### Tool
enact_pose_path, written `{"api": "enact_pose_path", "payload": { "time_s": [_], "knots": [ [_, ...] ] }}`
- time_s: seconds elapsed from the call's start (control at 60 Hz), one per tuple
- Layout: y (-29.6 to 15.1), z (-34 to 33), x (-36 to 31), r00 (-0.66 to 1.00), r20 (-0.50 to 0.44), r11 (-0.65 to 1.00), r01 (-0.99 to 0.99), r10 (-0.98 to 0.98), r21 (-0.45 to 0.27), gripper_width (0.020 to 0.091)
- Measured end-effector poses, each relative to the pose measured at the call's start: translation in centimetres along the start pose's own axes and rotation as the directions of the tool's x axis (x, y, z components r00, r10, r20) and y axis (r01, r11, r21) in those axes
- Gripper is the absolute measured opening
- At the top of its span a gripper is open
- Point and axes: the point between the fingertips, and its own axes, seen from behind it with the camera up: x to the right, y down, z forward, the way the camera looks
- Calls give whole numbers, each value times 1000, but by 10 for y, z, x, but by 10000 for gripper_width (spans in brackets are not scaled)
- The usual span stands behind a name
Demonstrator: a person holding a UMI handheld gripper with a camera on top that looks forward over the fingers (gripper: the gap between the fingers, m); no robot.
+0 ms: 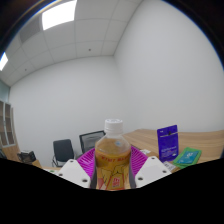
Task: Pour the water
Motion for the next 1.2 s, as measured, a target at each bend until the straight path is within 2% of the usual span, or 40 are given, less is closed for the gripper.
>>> {"api": "enact_pose_path", "payload": {
  "time_s": [0.05, 0.117, 0.15, 0.167, 0.2, 0.25, 0.333, 0.433, 0.517, 0.567, 0.6, 0.65, 0.7, 0.817, 1.017, 1.2],
  "knots": [
    [37, 7, 27, 996, -9, 995, 87, -87, -39, 447],
    [63, 25, 46, 991, -51, 985, 118, -125, -125, 448],
    [78, 31, 49, 988, -46, 978, 140, -149, -155, 449],
    [104, 31, 55, 983, -22, 976, 180, -184, -126, 448],
    [104, 37, 50, 981, -10, 967, 191, -196, -167, 448],
    [129, 42, 58, 975, 4, 953, 220, -224, -206, 454],
    [124, 42, 53, 966, 12, 951, 257, -259, -173, 453],
    [127, 46, 55, 971, 10, 953, 237, -240, -191, 478],
    [128, 47, 54, 966, 29, 944, 258, -257, -206, 588],
    [132, 44, 54, 961, 47, 931, 277, -274, -238, 655],
    [133, 40, 51, 960, 66, 925, 279, -271, -260, 739],
    [125, 32, 43, 966, 91, 932, 258, -243, -253, 860],
    [117, 19, 39, 972, 99, 941, 231, -213, -249, 839],
    [106, -22, 39, 977, 79, 936, 213, -199, -279, 841],
    [60, -135, 6, 965, 112, 945, 257, -239, -203, 846],
    [64, -259, -43, 953, 219, 944, 254, -208, -209, 839]
  ]
}}
